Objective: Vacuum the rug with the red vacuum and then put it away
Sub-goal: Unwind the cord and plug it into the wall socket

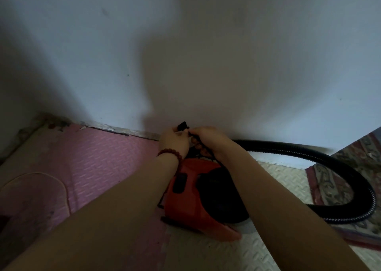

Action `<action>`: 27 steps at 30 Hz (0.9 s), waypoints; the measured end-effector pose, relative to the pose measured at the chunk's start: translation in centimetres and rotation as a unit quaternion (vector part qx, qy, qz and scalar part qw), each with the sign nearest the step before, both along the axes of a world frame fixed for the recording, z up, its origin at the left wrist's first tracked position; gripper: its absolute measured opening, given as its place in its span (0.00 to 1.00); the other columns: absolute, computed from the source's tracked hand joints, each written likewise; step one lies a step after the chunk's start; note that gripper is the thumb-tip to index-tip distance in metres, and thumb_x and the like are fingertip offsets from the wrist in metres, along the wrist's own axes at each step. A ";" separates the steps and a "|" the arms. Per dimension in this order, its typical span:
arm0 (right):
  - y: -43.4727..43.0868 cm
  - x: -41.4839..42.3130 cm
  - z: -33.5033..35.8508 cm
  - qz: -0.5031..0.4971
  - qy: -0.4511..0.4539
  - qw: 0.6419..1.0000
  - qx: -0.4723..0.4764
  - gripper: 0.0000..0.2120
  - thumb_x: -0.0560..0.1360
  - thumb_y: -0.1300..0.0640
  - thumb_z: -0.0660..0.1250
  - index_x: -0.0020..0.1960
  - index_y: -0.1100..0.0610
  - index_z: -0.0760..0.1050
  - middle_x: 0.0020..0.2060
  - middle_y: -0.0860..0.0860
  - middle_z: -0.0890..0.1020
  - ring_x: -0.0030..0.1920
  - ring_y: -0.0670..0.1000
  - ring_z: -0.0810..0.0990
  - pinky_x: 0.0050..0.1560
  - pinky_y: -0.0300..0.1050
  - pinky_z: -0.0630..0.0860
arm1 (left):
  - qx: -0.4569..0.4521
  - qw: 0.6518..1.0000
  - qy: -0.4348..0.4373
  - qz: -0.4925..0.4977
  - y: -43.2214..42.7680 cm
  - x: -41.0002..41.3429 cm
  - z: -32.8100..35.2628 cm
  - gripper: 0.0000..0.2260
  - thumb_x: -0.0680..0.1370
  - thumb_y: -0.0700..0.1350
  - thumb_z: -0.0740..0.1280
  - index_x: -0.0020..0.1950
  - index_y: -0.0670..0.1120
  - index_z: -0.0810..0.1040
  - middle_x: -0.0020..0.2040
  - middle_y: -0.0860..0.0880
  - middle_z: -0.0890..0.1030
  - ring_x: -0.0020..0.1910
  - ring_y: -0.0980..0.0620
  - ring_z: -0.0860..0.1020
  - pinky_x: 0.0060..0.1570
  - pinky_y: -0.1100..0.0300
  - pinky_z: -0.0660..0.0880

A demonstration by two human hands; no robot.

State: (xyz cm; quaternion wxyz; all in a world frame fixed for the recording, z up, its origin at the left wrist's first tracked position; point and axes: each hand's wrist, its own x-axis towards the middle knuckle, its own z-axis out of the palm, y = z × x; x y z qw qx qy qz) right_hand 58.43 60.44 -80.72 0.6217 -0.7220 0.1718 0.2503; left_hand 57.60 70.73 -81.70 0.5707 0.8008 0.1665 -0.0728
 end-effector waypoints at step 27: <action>4.1 -9.9 32.4 -0.137 0.110 0.972 0.153 0.12 0.76 0.64 0.63 0.35 0.60 0.79 0.32 0.57 0.79 0.38 0.54 0.75 0.45 0.48 0.70 | -0.047 0.985 0.146 0.077 3.4 -9.0 36.7 0.12 0.79 0.47 0.64 0.40 0.43 0.81 0.37 0.47 0.79 0.35 0.54 0.74 0.32 0.71 0.68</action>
